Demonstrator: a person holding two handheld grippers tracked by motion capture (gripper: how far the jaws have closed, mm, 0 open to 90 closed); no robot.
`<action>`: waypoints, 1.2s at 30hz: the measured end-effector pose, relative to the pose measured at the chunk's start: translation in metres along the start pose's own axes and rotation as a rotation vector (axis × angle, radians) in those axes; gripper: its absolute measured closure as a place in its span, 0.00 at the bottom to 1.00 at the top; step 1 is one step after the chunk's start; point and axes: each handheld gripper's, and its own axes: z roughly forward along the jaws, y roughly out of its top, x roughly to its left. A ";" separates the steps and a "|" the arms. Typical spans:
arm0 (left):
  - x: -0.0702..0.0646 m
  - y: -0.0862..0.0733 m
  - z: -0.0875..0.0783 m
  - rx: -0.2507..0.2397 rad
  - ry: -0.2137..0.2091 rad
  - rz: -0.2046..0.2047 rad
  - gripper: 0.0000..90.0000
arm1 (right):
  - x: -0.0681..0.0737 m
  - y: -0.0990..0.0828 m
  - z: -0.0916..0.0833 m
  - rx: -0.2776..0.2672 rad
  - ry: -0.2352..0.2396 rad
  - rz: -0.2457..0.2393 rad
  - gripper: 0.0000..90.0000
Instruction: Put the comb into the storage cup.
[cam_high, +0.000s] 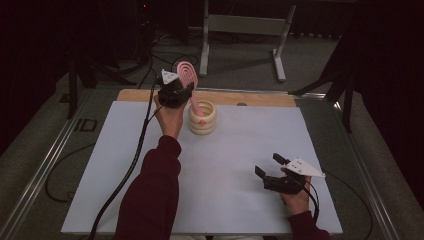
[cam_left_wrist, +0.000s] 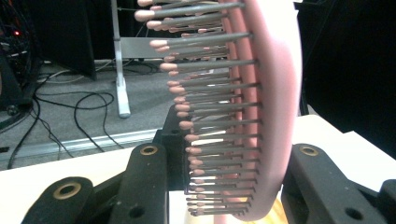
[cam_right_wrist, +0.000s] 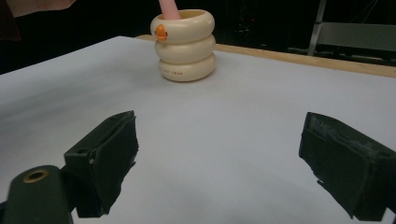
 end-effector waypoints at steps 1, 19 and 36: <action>0.000 0.000 0.000 0.000 0.000 0.000 0.71 | 0.000 0.000 0.000 0.000 0.001 -0.002 0.13; -0.003 -0.007 0.006 0.018 0.002 0.000 0.71 | 0.000 0.000 0.000 -0.001 0.003 0.000 0.13; -0.003 -0.015 0.014 0.035 0.006 -0.009 0.71 | 0.001 0.000 0.000 -0.001 0.010 0.001 0.13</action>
